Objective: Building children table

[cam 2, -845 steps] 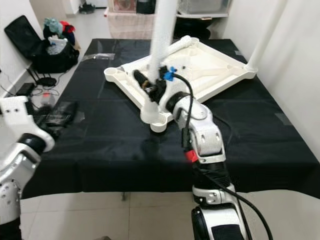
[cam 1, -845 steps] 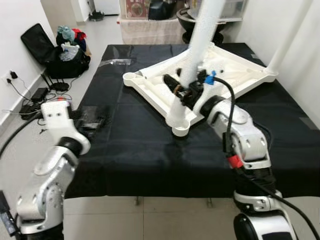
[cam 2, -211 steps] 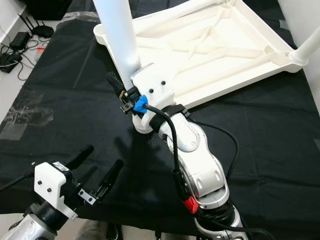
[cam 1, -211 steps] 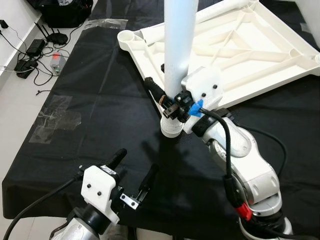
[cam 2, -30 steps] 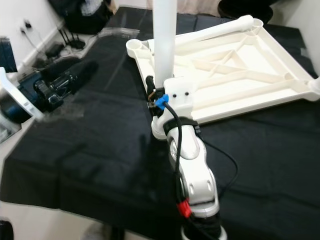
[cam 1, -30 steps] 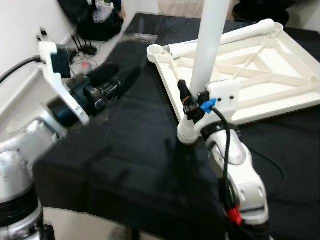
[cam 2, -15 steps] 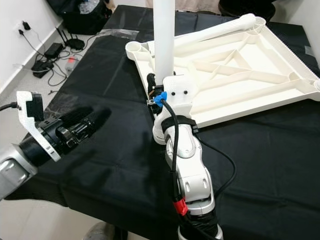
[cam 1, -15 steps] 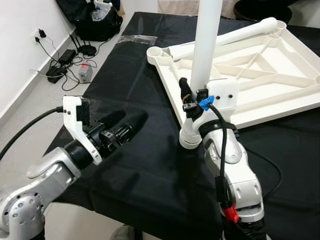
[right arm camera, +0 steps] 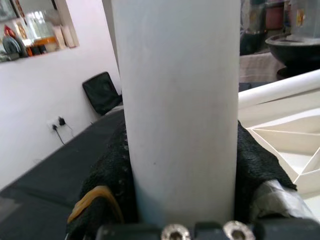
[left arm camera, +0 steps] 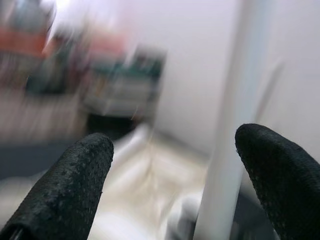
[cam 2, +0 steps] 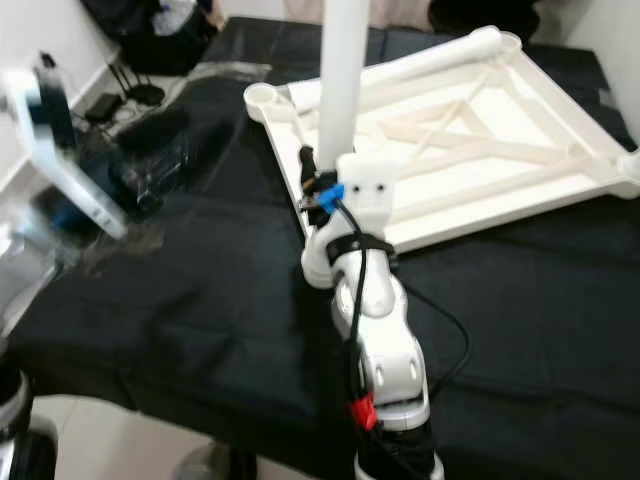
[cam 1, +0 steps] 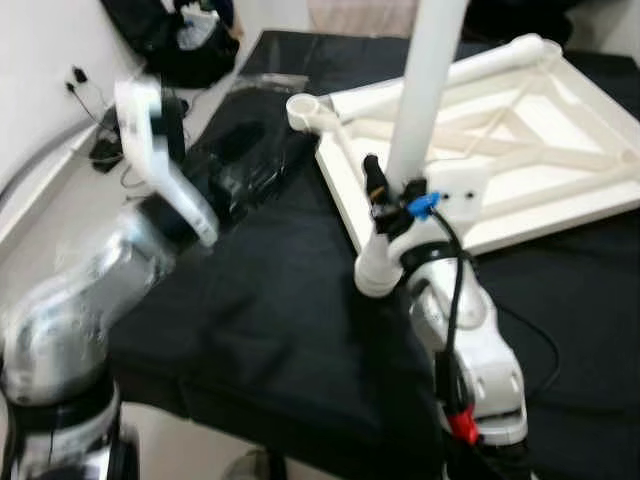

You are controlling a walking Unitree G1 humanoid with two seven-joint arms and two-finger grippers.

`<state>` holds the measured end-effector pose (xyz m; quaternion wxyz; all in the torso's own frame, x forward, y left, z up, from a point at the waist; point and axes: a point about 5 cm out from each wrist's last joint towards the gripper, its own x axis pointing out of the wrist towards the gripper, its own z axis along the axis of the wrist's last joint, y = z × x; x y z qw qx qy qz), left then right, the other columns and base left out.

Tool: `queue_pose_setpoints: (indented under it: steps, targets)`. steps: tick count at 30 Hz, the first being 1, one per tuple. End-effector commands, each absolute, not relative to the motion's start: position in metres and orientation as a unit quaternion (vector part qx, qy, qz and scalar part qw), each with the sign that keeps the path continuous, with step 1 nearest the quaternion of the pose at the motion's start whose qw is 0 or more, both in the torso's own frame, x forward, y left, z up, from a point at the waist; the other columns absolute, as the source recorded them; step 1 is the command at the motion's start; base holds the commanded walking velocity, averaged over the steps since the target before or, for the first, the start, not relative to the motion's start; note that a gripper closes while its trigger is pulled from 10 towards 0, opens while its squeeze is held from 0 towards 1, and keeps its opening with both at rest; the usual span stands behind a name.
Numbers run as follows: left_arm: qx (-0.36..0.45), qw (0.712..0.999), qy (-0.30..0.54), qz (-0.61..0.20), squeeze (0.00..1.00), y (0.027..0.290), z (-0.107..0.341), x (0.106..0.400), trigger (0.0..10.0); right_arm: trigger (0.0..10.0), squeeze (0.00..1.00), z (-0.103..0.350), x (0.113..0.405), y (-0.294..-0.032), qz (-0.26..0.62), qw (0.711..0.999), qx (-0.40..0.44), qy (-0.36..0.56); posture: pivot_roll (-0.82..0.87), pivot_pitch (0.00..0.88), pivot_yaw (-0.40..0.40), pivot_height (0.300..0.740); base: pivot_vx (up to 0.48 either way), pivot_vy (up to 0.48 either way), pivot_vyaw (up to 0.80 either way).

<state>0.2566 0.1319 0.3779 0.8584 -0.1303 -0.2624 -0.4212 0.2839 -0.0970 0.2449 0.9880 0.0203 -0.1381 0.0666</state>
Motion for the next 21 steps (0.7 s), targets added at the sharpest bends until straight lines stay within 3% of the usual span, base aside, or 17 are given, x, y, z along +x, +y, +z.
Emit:
queue_pose_setpoints:
  steps: [1,10,17,21]
  targets:
    - [-0.132,0.842,-0.26,-0.454,0.0,0.127,0.381,0.259,10.0,0.0,0.0,0.217,0.29,-0.102,0.072,0.994,0.033,-0.073,0.03,0.195,0.064,0.74,0.0,0.0,0.0]
    - [-0.103,0.804,-0.25,-0.529,0.0,0.106,0.407,0.274,10.0,0.0,0.0,0.223,0.291,-0.103,0.12,0.986,0.039,-0.108,0.03,0.184,0.078,0.74,0.0,0.0,0.0]
    - [-0.098,0.822,-0.202,-0.523,0.0,0.098,0.423,0.304,10.0,0.0,0.0,0.228,0.288,-0.097,0.139,0.981,0.047,-0.123,0.03,0.184,0.083,0.74,0.0,0.0,0.0]
    - [-0.105,0.818,-0.173,-0.538,0.0,0.096,0.424,0.308,10.0,0.0,0.0,0.231,0.285,-0.092,0.158,0.977,0.05,-0.133,0.03,0.185,0.087,0.74,0.0,0.0,0.0]
